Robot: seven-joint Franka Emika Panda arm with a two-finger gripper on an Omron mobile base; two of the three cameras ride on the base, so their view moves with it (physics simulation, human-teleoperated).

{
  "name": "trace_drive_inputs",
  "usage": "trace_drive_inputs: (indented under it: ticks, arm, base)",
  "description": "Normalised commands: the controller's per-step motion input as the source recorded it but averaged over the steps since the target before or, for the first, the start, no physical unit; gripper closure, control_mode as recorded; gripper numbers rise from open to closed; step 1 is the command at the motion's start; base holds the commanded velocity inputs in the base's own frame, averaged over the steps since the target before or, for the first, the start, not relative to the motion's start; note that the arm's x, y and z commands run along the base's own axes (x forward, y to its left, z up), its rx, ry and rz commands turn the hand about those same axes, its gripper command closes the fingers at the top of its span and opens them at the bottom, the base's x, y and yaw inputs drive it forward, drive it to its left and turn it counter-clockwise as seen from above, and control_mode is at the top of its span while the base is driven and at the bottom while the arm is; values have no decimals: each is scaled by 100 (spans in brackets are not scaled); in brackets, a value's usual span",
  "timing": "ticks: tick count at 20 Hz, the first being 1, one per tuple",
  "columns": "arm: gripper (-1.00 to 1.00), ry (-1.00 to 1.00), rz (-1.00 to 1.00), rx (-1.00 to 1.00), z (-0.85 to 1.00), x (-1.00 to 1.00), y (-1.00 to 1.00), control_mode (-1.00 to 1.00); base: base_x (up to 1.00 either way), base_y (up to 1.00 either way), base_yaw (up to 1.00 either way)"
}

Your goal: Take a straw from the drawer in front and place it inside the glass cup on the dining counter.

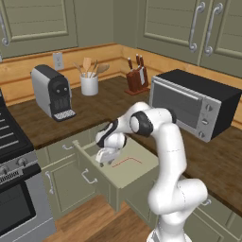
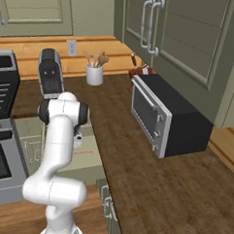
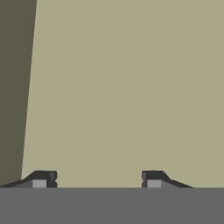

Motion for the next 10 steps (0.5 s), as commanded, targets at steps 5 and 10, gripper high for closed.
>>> trace_drive_inputs:
  ticks: [5, 10]
  arm:
    - [-100, 2, 3, 0, -5, -31, 77, -100]
    - [-100, 0, 0, 0, 1, -66, 98, -100]
  base:
    - [0, 0, 0]
    - [0, 0, 0]
